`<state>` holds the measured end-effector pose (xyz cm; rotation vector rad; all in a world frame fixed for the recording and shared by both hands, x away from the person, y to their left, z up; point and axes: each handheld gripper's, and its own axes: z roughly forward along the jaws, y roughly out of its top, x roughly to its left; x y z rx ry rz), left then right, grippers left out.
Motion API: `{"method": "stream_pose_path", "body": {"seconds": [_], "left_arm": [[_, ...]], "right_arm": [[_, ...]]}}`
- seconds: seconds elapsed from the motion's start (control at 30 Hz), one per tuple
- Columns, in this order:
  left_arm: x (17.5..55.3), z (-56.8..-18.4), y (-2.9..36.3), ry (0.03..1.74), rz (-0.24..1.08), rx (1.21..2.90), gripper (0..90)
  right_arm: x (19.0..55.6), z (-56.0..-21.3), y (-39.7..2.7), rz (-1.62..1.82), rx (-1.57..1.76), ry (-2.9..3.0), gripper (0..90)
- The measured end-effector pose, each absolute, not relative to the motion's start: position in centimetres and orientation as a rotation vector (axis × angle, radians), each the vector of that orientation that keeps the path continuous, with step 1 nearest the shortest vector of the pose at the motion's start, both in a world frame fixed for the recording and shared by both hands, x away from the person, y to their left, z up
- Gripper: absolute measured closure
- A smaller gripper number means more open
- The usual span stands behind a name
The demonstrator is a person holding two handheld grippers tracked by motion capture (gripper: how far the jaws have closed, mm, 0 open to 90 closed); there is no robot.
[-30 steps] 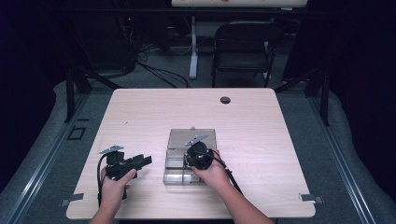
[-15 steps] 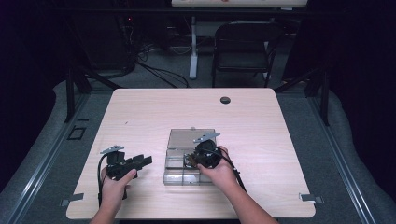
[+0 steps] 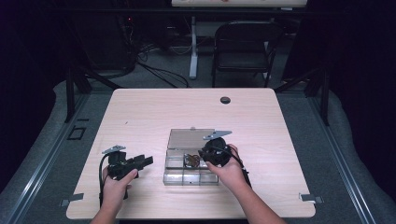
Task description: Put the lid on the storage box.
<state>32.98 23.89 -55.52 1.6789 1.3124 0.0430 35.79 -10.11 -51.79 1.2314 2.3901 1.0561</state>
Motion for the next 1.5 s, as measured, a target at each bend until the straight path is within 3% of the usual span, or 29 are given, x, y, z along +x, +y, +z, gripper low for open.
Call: {"method": "stream_pose_path", "body": {"seconds": [0.27,0.53,0.93,1.5], "left_arm": [[33.1,-55.6,23.6,1.308,0.049,1.690,47.6],[33.1,-55.5,23.5,1.300,0.063,1.701,48.1],[33.6,-54.9,23.0,1.294,0.061,1.712,49.1],[35.7,-54.0,21.5,1.287,0.057,1.728,50.5]], "right_arm": [[35.9,-51.4,-11.9,1.083,1.265,2.359,72.5],[36.0,-51.2,-13.5,1.115,1.306,2.353,58.4],[36.0,-51.0,-15.7,1.169,1.342,2.309,48.3],[36.5,-51.4,-17.2,1.227,1.411,2.264,47.5]]}}
